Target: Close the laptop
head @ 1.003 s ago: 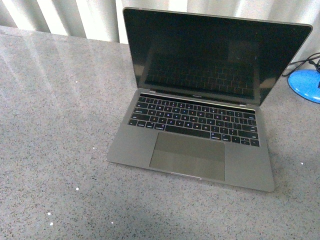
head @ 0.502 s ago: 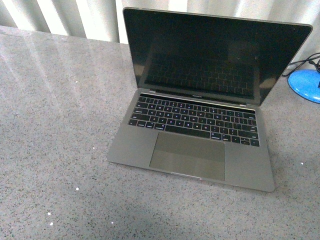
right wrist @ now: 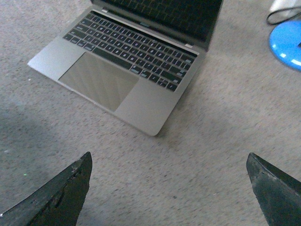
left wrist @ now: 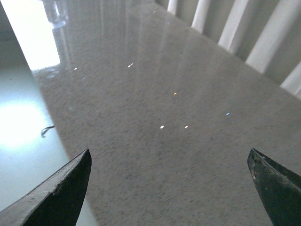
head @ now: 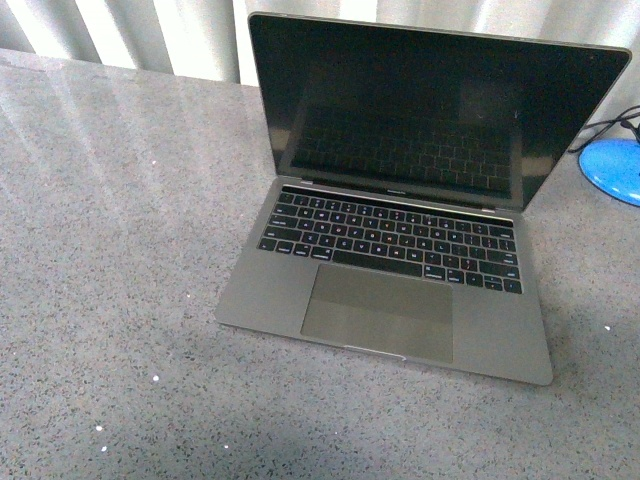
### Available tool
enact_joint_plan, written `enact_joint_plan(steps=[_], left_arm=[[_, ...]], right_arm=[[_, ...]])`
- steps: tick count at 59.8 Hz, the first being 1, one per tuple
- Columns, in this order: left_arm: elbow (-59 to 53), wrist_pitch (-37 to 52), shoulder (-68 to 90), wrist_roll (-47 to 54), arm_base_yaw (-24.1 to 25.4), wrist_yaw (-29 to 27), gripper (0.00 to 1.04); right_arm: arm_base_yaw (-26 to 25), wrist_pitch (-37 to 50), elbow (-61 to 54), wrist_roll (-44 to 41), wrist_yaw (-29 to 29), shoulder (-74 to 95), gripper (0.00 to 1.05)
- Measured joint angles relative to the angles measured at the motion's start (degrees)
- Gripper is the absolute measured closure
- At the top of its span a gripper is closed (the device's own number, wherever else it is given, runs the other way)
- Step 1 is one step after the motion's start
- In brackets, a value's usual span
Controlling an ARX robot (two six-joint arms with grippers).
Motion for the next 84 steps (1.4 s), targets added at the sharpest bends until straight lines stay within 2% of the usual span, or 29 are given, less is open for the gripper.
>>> enact_joint_plan(steps=[7,22,30,42,57,71,76,84], left_arm=[[0.22,8.61,4.28,5.60,0.24,5.77,0.07],[5.84,35.95,28.22,23.65,7.91,32.13,0.07],[12.11,42.40,40.11,30.45,9.60,43.12,0.07],[24.70,44.39,53.40,39.80,10.16,53.07,0.07],[37.70,43.98,66.51,49.96,8.07,59.52,0.07],[47.04,43.19,76.39,56.52,6.10,61.05,0.07],[51.15,42.18,79.10,57.99,5.62,62.05,0.08],[57.33,39.41,82.42,60.28,4.46,63.49,0.38]], right_arm=[[-0.31,8.44,4.13,-4.83,1.07,10.82,0.10],[5.57,15.10,15.21,-16.94,4.46,31.87,0.10],[8.55,16.57,20.46,-20.37,6.01,37.86,0.10],[11.43,19.98,29.97,-24.48,8.83,45.16,0.10],[11.89,22.43,38.93,-28.70,10.95,54.42,0.10],[11.98,21.29,45.79,-28.81,9.88,59.14,0.10],[12.28,20.70,48.65,-28.89,10.32,60.33,0.23],[12.96,18.10,52.98,-29.27,9.97,62.80,0.53]])
